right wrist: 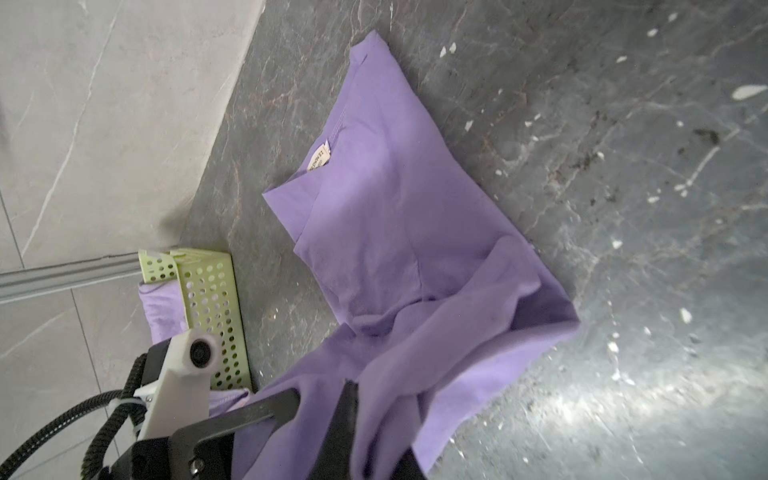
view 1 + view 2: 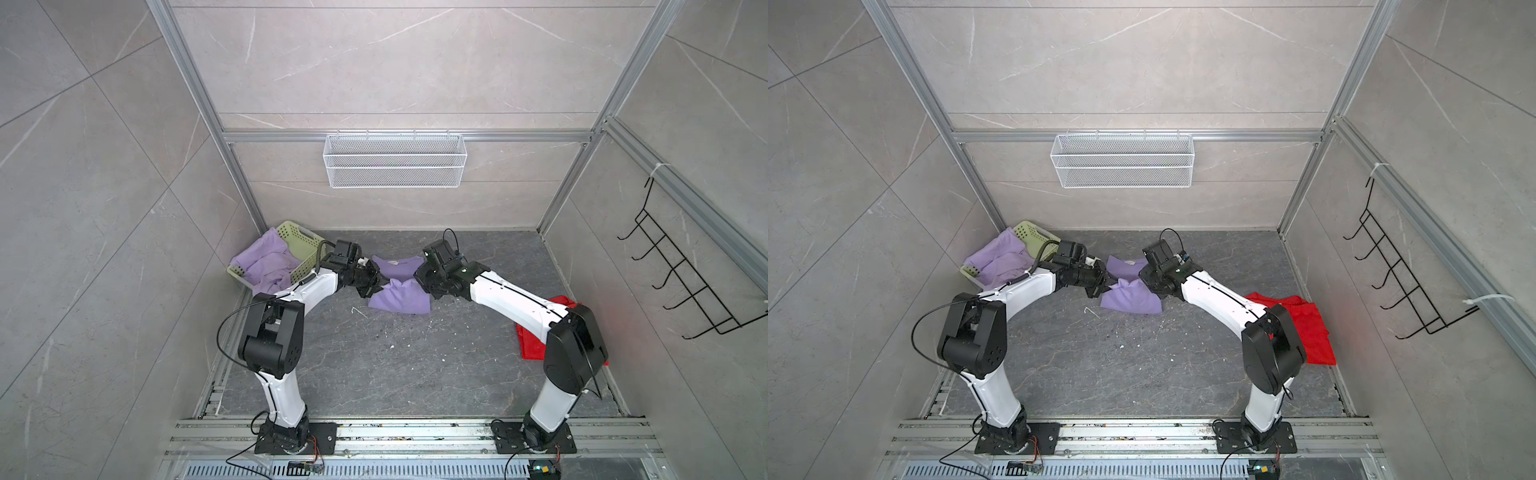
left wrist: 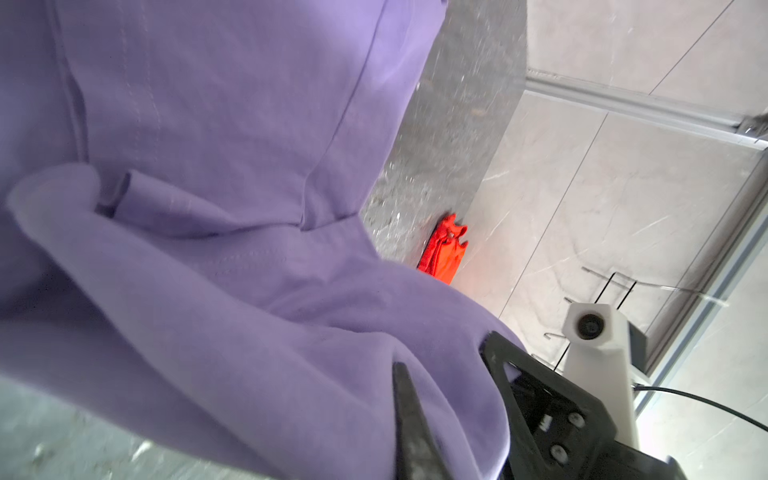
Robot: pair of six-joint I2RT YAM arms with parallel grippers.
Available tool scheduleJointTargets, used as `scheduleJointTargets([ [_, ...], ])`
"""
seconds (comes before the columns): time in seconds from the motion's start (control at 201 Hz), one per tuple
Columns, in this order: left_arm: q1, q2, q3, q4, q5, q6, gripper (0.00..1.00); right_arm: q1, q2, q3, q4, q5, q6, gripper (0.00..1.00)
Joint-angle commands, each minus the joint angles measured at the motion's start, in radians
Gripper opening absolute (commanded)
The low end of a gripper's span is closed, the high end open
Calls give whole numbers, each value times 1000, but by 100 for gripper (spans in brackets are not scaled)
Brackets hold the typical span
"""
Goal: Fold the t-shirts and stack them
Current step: 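Fold the lifted edge with both grippers over toward the far side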
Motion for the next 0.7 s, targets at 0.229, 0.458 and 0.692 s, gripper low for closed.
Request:
scheduleJointTargets([
  [0.229, 96, 182, 131, 208, 90, -134, 10, -71, 237, 287, -1, -77, -73, 9],
  [0.458, 97, 110, 75, 210, 97, -122, 8, -67, 167, 213, -2, -129, -72, 8],
  [0.692, 86, -68, -111, 194, 72, -98, 7, -17, -13, -13, 40, -119, -37, 8],
])
